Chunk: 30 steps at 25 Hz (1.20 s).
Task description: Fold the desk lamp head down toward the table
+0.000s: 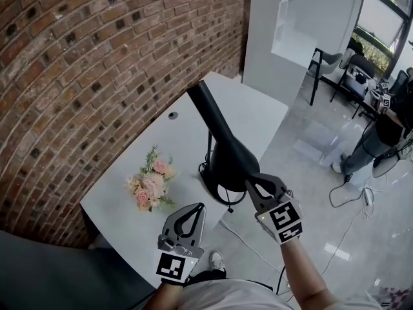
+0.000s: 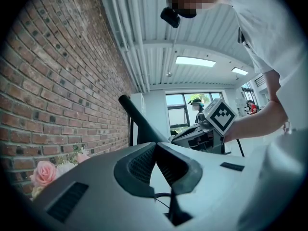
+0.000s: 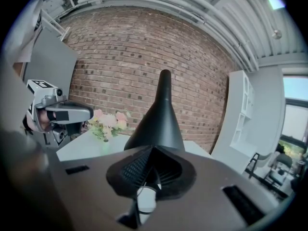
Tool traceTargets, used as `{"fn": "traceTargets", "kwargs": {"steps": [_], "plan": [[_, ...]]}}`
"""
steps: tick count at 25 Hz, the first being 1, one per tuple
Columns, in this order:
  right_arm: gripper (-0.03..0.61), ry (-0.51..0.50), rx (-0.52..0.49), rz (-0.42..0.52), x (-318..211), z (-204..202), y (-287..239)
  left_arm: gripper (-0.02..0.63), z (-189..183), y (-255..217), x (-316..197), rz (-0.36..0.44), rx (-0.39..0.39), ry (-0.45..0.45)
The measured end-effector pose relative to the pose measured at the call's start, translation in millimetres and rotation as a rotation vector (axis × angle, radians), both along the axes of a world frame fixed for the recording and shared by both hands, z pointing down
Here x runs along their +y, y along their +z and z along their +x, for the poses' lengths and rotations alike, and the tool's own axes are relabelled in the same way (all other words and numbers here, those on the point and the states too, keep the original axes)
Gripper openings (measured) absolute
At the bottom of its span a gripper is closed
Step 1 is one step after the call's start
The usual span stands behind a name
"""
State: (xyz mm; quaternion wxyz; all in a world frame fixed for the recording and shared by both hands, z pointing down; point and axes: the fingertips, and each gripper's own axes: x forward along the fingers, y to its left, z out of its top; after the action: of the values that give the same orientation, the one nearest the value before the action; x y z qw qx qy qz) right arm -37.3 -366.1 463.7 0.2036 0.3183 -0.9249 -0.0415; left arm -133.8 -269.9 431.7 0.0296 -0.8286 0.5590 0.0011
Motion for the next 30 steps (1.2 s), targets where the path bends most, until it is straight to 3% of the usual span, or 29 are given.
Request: {"fn": "traceTargets", "kwargs": {"steps": [9, 14, 18, 30], "plan": [[0.023, 0.008, -0.009, -0.029, -3.4, -4.7, 5.1, 0.008, -2.1, 1.8, 1.7, -0.001, 0.024, -0.003], [0.023, 0.050, -0.061, 0.000, -3.0, 2.8, -10.3, 0.008, 4.0, 3.0, 2.5, 0.005, 0.035, 0.006], [0.022, 0.099, -0.142, 0.016, -1.6, 20.9, -27.3, 0.008, 14.4, 0.6, 4.9, 0.016, 0.051, 0.015], [0.021, 0.195, -0.257, 0.050, 34.3, 89.1, -58.2, 0.008, 43.0, -11.5, 25.5, 0.031, 0.040, 0.004]]}}
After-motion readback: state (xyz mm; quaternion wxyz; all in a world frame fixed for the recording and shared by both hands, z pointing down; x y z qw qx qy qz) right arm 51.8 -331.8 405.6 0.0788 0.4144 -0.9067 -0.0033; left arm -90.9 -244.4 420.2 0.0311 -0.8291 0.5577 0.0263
